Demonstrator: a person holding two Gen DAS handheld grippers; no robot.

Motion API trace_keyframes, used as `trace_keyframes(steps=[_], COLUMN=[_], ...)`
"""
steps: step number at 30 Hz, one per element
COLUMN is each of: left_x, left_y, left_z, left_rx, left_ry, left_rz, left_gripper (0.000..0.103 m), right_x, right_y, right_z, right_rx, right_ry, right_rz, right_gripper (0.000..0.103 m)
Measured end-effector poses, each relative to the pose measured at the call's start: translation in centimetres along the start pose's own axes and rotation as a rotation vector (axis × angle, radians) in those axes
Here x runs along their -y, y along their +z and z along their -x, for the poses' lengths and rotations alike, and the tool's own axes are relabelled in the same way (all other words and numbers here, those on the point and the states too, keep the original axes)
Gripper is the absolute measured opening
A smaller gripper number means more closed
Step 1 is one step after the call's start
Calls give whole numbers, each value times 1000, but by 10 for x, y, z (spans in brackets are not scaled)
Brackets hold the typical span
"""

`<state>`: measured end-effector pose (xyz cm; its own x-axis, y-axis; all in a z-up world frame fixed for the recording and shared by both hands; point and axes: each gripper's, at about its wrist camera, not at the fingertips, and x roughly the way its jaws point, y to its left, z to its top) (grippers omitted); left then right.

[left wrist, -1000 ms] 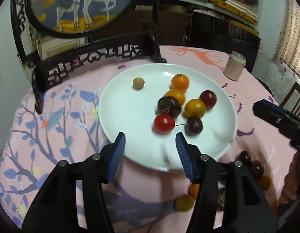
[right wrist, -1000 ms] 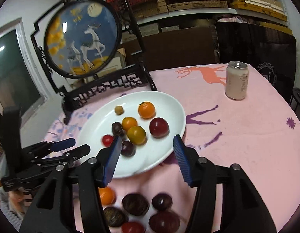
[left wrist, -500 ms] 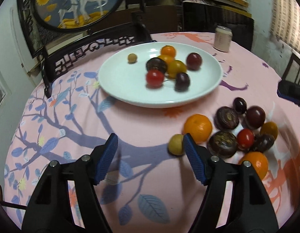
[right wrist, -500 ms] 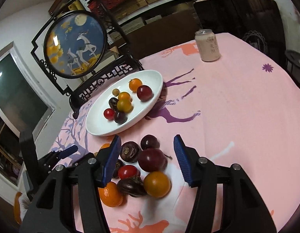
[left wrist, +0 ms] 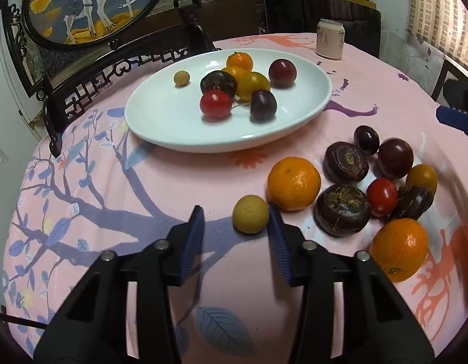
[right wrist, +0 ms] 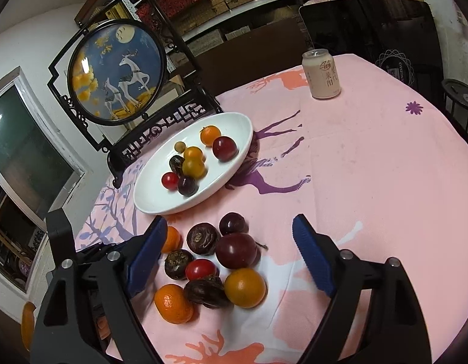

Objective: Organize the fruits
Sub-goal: 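Grasp the small yellow-green fruit with the left tool while the right tool reaches a yellow-orange tomato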

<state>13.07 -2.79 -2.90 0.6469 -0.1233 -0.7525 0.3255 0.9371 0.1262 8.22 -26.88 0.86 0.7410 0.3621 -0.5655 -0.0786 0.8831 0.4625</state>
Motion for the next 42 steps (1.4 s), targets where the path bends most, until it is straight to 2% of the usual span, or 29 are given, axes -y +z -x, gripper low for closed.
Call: trace_keyframes(steps=[8, 11, 15, 22, 26, 28, 30, 31, 33, 35, 38, 41, 42], left_x=[6, 8, 2, -25, -27, -28, -29, -29, -28, -26, -26, -25, -25], left_y=[2, 2, 1, -10, -20, -20, -20, -20, -20, -20, -20, -20, -20], left_z=[-2, -2, -1, 15, 29, 35, 35, 35, 34, 34, 34, 34, 33], left_rx=[4, 4, -3, -21, -4, 13, 13, 10, 6, 6, 6, 3, 2], left_ry=[-24, -35, -20, 6, -3, -9, -13, -15, -15, -15, -16, -13, -11], left_rz=[-24, -33, -13, 86, 94, 98, 104, 105, 103, 98, 96, 98, 97], left_gripper=[35, 24, 24, 24, 24, 24, 24, 24, 24, 24, 24, 24, 24], right_x=[-4, -6, -7, 4, -2, -4, 3, 9, 28, 36, 22, -4, -14], right_y=[-2, -4, -8, -22, -35, -43, -41, -39, -33, -30, -36, -51, -55], right_z=[-6, -9, -12, -8, -10, -13, -13, -12, -8, -8, -14, -29, -29], right_rx=[-20, -35, -64, -84, -122, -145, -140, -136, -121, -120, -146, -235, -228], right_ry=[-13, -7, -6, -44, -67, -45, -22, -12, 8, -18, -29, 25, 17], right_rz=[31, 42, 62, 51, 100, 112, 79, 42, -70, -93, -19, 92, 144], right_gripper=[85, 85, 84, 83, 75, 72, 65, 58, 59, 59, 58, 58, 58])
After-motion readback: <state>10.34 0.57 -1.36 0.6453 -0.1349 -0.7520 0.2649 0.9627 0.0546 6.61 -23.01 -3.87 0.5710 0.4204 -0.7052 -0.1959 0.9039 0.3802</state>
